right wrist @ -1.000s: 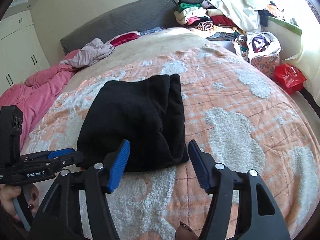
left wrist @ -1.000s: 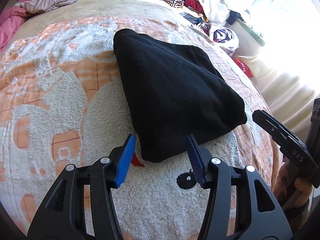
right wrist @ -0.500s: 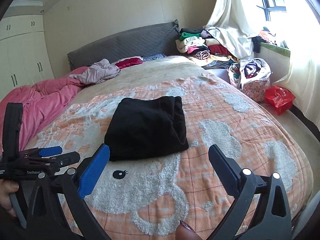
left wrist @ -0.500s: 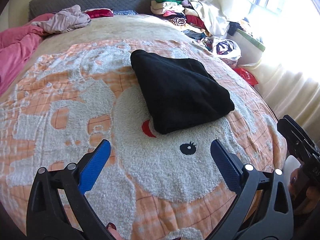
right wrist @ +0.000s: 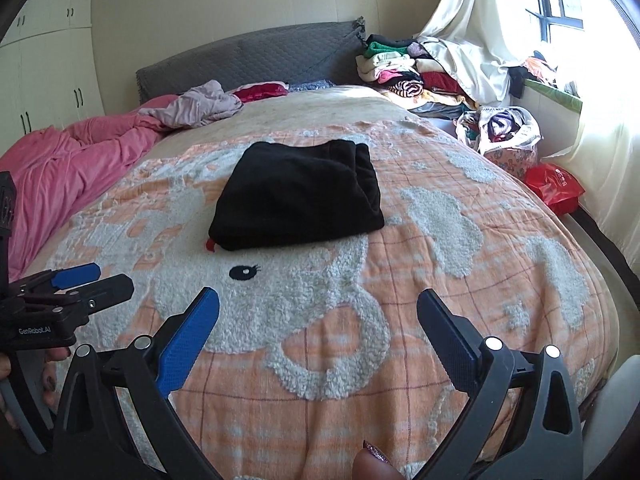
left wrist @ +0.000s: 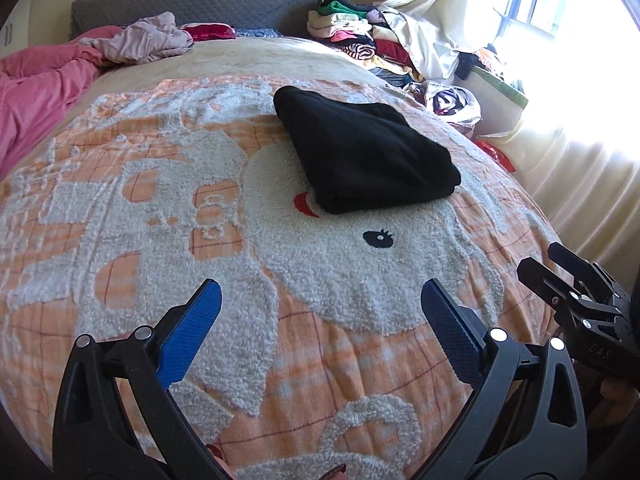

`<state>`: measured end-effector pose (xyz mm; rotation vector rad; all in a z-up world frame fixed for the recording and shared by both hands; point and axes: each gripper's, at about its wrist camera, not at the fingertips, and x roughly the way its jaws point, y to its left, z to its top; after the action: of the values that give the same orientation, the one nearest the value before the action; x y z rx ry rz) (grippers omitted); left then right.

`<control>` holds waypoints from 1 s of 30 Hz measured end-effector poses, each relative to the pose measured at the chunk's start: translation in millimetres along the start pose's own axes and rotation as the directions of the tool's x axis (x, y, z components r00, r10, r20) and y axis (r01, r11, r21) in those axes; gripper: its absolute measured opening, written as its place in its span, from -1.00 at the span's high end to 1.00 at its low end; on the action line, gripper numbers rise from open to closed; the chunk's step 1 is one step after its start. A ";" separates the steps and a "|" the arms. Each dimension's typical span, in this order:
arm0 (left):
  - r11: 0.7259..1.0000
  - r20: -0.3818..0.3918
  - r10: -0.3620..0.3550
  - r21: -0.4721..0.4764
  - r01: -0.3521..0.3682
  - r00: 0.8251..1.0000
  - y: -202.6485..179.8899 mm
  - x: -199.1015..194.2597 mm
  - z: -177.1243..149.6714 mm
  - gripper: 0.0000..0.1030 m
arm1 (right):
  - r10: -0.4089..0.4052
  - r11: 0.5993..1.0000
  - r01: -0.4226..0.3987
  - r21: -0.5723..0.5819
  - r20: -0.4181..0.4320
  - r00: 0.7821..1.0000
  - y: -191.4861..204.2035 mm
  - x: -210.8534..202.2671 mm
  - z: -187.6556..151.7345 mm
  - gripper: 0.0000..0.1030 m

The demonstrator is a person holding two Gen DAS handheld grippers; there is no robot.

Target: Fold small clothes

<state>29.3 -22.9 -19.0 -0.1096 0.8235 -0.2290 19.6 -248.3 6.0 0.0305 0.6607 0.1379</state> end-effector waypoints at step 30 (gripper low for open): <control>0.998 -0.002 0.044 -0.046 -0.044 0.999 8.2 -5.1 -7.3 -0.82 | -0.018 0.999 0.018 0.051 0.004 1.000 -10.8 11.3 -17.3 -0.92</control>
<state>21.9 -13.8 -21.8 -0.1345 0.8320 -0.1687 19.1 -257.8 -15.3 0.0741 0.6593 0.1039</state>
